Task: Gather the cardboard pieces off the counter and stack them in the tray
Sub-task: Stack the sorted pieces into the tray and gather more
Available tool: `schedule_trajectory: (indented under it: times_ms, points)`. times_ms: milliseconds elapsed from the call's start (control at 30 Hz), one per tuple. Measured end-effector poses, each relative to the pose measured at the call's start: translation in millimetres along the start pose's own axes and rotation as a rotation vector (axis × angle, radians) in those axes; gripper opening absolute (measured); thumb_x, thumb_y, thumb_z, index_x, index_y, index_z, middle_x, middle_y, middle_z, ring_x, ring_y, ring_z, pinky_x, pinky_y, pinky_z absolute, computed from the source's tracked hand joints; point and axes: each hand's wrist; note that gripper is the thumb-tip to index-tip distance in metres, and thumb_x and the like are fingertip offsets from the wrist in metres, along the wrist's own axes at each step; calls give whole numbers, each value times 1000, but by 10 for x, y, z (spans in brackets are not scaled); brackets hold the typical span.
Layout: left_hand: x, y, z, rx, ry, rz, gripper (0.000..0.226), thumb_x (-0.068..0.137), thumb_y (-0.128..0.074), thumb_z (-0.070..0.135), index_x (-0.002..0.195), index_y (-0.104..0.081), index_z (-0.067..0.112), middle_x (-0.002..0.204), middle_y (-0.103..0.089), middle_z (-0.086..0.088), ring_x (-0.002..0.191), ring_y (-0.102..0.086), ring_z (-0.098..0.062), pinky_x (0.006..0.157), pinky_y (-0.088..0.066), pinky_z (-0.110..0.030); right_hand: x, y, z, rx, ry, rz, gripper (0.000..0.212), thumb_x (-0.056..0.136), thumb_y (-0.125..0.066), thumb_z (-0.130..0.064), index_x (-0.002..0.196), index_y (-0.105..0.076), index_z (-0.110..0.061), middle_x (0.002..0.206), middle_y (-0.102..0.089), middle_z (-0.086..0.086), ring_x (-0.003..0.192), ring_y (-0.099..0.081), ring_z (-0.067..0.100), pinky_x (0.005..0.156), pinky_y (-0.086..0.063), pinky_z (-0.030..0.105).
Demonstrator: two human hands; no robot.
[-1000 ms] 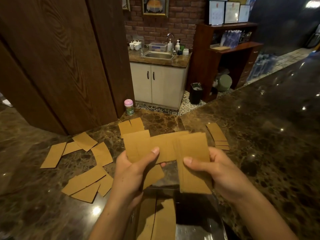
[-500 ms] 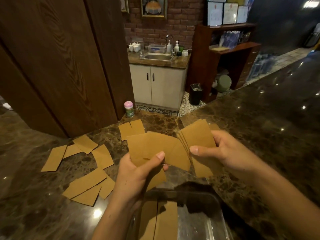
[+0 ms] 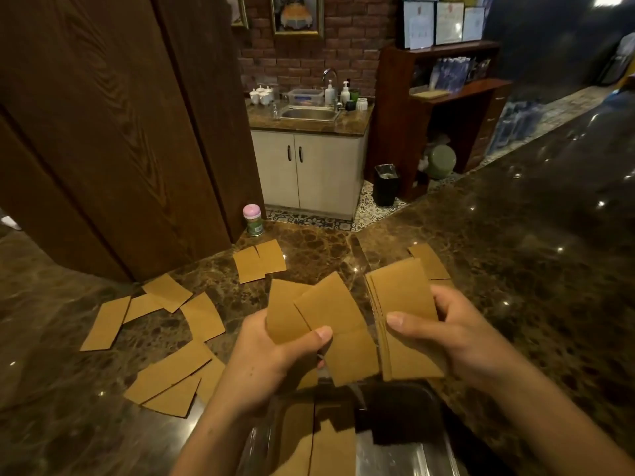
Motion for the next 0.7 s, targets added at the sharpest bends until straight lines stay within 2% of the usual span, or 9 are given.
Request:
schedule_trajectory:
  times_ms: [133, 233, 300, 333, 433, 533, 600, 700]
  points:
    - [-49, -154, 48, 35, 74, -127, 29, 79, -83, 11, 103, -68, 16, 96, -78, -4, 88, -76, -23, 70, -62, -33, 287, 81, -339, -329, 13, -310, 25, 88, -81, -23, 109, -70, -15, 101, -76, 4, 93, -74, 22, 77, -59, 25]
    - [-76, -258, 58, -7, 63, -115, 24, 81, -79, 5, 100, -68, 14, 89, -79, -1, 82, -77, -20, 66, -62, -31, 453, 62, -467, -504, -23, -405, 27, 92, -76, -20, 113, -68, -5, 106, -73, 17, 99, -71, 35, 82, -60, 37]
    - [-73, -270, 50, -73, 64, -62, 29, 80, -79, 7, 104, -66, 16, 90, -79, 4, 85, -77, -17, 68, -61, -31, 476, 35, -469, -487, -5, -333, 24, 92, -76, -20, 111, -69, -7, 104, -75, 15, 98, -72, 35, 86, -60, 46]
    - [-69, -262, 41, -108, 62, -33, 32, 79, -79, 8, 106, -66, 17, 92, -79, 3, 87, -76, -18, 72, -61, -33, 462, 18, -456, -431, 12, -271, 24, 91, -77, -22, 110, -70, -9, 102, -76, 12, 96, -74, 33, 84, -60, 46]
    - [-51, -271, 49, -194, 18, 54, 36, 75, -81, 12, 109, -69, 14, 100, -79, -8, 93, -76, -27, 82, -62, -47, 345, -65, -356, -133, 33, -107, 28, 84, -76, -25, 110, -72, -16, 100, -80, 2, 92, -77, 22, 77, -61, 34]
    - [-16, -315, 46, -215, -36, 131, 35, 76, -80, 14, 109, -70, 11, 100, -80, -10, 93, -77, -29, 81, -62, -45, 165, -254, -148, 151, -35, -35, 36, 85, -72, -20, 121, -68, -15, 109, -80, 7, 99, -78, 25, 77, -63, 33]
    - [1, -346, 45, -237, -35, 110, 27, 81, -75, 14, 108, -71, 11, 101, -79, -12, 92, -77, -28, 76, -62, -37, 77, -389, -9, 204, -16, 7, 35, 89, -70, -16, 124, -67, -13, 111, -79, 11, 103, -77, 30, 80, -64, 36]
    - [-19, -348, 73, -409, 50, -37, 26, 92, -59, 12, 116, -69, 7, 107, -78, -16, 93, -76, -26, 72, -62, -33, 59, -440, 118, 274, 26, 139, 35, 89, -69, -12, 124, -66, -13, 109, -80, 10, 99, -78, 27, 80, -65, 36]
Point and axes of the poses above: each hand's wrist, its own x-axis towards the middle knuckle, its own y-axis out of the back of the hand, z = x × y
